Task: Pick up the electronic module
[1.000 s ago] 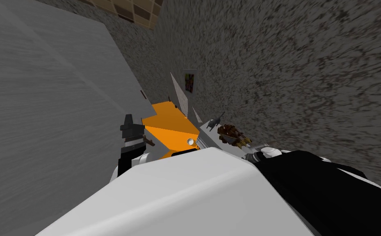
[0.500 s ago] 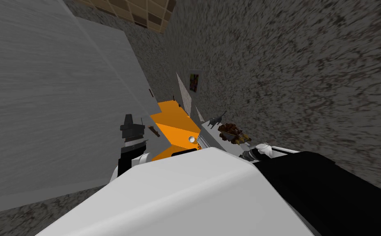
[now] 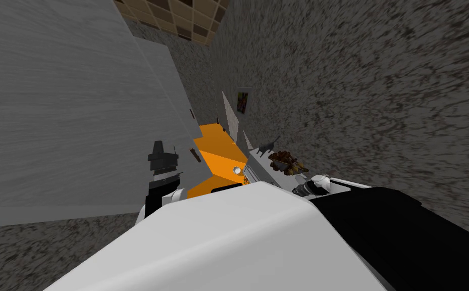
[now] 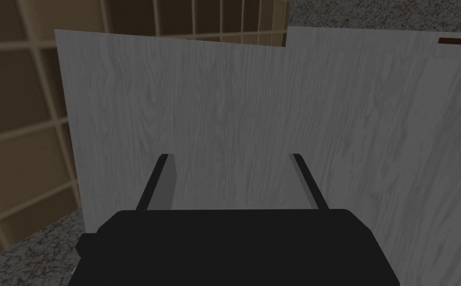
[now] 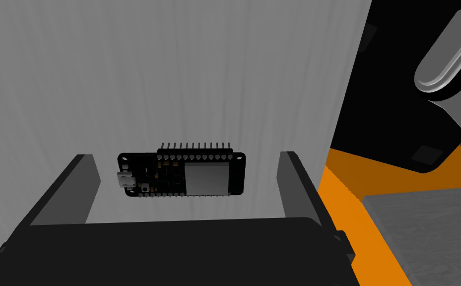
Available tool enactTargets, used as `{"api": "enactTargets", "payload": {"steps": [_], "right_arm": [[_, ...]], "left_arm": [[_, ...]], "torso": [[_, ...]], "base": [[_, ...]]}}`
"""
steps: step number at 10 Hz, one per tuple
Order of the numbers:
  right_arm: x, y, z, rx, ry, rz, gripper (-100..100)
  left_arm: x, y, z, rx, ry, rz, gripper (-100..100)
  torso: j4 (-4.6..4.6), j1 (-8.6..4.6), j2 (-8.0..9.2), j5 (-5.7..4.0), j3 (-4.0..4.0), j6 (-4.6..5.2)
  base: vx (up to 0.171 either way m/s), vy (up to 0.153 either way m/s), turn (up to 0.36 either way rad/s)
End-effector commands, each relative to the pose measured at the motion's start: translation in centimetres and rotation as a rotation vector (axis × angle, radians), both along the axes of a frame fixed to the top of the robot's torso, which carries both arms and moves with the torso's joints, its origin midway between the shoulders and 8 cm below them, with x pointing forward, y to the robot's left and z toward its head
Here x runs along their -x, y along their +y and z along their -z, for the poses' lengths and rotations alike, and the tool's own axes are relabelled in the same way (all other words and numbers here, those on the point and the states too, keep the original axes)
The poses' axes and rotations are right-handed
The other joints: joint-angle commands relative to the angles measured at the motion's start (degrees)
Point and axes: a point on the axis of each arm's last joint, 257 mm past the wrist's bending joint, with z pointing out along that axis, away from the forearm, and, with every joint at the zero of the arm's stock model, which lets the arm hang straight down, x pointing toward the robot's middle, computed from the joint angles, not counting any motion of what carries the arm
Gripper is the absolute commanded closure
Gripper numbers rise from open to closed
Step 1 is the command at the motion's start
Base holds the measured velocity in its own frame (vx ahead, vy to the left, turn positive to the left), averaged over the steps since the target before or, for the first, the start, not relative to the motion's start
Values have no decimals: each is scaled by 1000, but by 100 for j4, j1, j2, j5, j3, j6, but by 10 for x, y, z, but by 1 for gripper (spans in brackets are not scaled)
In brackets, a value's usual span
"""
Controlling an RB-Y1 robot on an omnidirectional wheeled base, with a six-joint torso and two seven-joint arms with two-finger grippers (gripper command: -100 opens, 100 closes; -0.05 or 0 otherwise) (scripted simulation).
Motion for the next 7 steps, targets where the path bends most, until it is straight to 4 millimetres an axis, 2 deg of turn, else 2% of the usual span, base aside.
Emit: {"api": "enactTargets", "payload": {"steps": [1,5,6,7], "right_arm": [[0,0,0,0,0,0,100],[0,0,0,0,0,0,100],[0,0,0,1,0,0,0],[12,-3,-3,3,-3,-34,100]], "left_arm": [[0,0,0,0,0,0,0],[0,0,0,0,0,0,0],[0,0,0,0,0,0,0],[0,0,0,0,0,0,0]], "torso": [[0,0,0,0,0,0],[-7,-2,-29,-1,-18,-2],[-8,-2,-30,-1,-18,-2],[-8,-2,-30,-1,-18,-2]], "base": [[-10,0,-9],[-1,0,0],[0,0,0],[177,11,-307]]}}
